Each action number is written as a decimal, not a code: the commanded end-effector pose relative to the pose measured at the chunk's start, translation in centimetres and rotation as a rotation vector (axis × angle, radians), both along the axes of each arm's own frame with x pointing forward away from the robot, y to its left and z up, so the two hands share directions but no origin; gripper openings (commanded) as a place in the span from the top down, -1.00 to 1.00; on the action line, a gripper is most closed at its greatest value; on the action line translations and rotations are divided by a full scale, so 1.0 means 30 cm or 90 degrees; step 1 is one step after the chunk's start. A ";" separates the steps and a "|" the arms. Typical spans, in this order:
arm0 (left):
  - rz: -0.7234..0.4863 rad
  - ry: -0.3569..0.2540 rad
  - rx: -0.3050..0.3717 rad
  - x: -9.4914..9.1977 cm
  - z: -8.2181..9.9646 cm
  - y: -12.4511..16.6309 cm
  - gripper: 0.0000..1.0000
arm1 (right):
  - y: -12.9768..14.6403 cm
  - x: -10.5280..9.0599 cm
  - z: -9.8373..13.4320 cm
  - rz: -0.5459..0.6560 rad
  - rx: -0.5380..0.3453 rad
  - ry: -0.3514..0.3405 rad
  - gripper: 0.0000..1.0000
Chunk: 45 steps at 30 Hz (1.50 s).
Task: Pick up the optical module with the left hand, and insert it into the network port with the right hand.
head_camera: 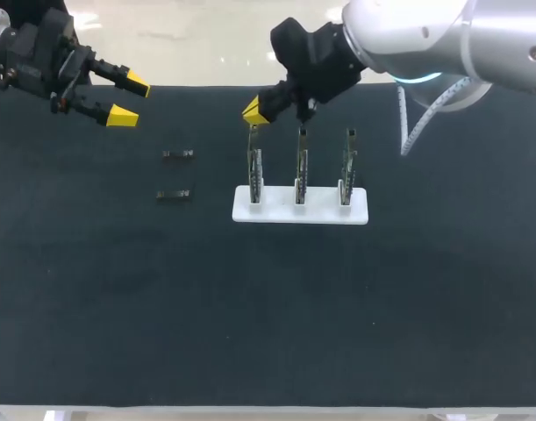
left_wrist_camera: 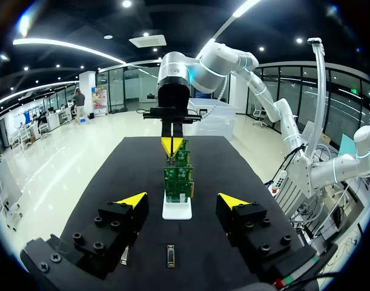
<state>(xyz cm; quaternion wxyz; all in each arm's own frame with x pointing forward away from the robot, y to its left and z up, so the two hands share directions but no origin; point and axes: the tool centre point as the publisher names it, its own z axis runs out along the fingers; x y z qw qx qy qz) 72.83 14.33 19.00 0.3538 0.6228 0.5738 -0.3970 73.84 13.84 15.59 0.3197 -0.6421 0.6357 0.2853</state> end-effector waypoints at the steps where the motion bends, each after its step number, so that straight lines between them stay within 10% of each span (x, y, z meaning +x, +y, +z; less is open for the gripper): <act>1: 0.000 0.001 0.002 0.002 0.001 -0.001 -1.00 | -0.007 -0.006 -0.001 -0.001 -0.002 0.002 1.00; 34: 0.000 0.001 0.002 0.002 0.001 -0.001 -1.00 | -0.002 -0.009 -0.057 0.003 -0.012 0.016 1.00; 45: 0.000 0.001 0.002 0.002 0.001 -0.001 -1.00 | -0.035 0.005 0.047 -0.004 -0.010 0.017 1.00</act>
